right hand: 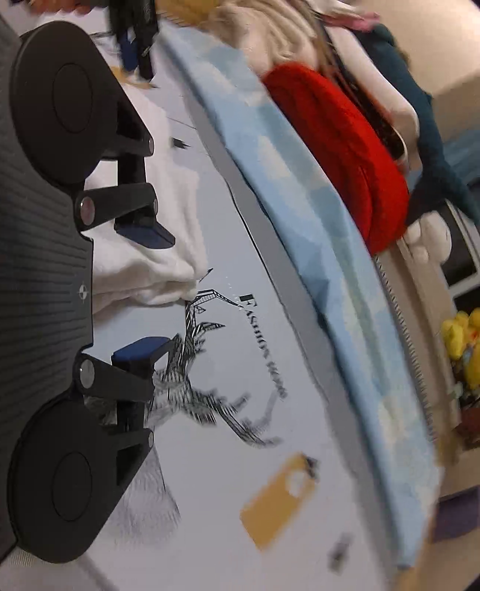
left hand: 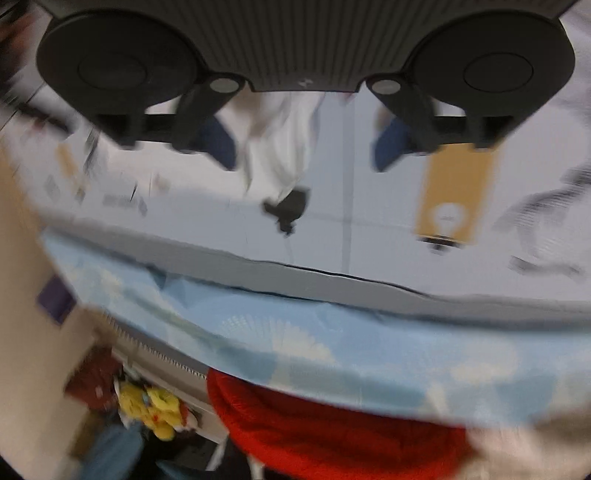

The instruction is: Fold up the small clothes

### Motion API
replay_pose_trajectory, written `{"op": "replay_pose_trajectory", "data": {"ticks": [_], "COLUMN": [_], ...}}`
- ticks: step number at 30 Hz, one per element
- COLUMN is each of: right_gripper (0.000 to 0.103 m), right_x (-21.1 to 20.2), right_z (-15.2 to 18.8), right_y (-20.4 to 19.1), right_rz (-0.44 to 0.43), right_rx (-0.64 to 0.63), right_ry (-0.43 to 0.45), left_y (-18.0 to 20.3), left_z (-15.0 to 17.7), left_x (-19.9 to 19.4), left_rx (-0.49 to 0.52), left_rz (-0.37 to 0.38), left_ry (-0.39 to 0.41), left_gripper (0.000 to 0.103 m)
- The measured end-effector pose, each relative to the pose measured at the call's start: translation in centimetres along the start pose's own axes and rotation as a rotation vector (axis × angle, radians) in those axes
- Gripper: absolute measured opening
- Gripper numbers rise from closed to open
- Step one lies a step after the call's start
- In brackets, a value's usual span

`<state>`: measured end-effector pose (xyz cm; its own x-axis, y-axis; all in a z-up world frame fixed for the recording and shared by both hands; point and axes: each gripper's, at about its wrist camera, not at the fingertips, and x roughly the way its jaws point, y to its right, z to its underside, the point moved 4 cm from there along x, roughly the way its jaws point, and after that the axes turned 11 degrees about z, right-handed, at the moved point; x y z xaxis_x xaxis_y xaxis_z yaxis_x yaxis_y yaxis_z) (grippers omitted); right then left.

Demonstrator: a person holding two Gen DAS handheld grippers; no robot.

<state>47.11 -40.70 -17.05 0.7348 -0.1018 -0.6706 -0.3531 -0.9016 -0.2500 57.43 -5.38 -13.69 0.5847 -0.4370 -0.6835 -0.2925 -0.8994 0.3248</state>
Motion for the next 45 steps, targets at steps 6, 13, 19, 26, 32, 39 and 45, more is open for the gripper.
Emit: {"op": "replay_pose_trajectory", "data": {"ticks": [6, 13, 19, 26, 32, 39, 45], "right_gripper": [0.093, 0.100, 0.100, 0.100, 0.100, 0.100, 0.100], "right_x": [-12.4, -21.7, -22.5, -21.4, -20.6, -20.1, -20.0], "right_z": [4.8, 12.3, 15.9, 16.1, 15.8, 15.7, 16.0], "right_y": [-2.5, -3.2, -2.6, -3.3, -4.0, -4.0, -3.8], "right_rz": [0.130, 0.179, 0.224, 0.236, 0.220, 0.216, 0.217], "right_rx": [-0.290, -0.235, -0.237, -0.320, -0.354, -0.348, -0.347], "right_ry": [0.075, 0.108, 0.105, 0.157, 0.155, 0.132, 0.118], "left_y": [5.5, 9.4, 10.1, 10.0, 9.9, 9.9, 10.1], "left_z": [8.3, 17.5, 20.2, 20.1, 19.8, 19.8, 19.9], "left_x": [-10.8, -17.5, -16.2, -14.3, -13.7, -13.3, -13.6], "left_rx": [0.139, 0.175, 0.171, 0.182, 0.171, 0.164, 0.174], "left_rz": [-0.096, -0.146, -0.131, -0.156, -0.154, -0.171, -0.171], "left_ry": [-0.014, 0.016, 0.004, -0.019, -0.022, -0.032, -0.023], "left_gripper": [0.102, 0.102, 0.102, 0.102, 0.102, 0.102, 0.102]}}
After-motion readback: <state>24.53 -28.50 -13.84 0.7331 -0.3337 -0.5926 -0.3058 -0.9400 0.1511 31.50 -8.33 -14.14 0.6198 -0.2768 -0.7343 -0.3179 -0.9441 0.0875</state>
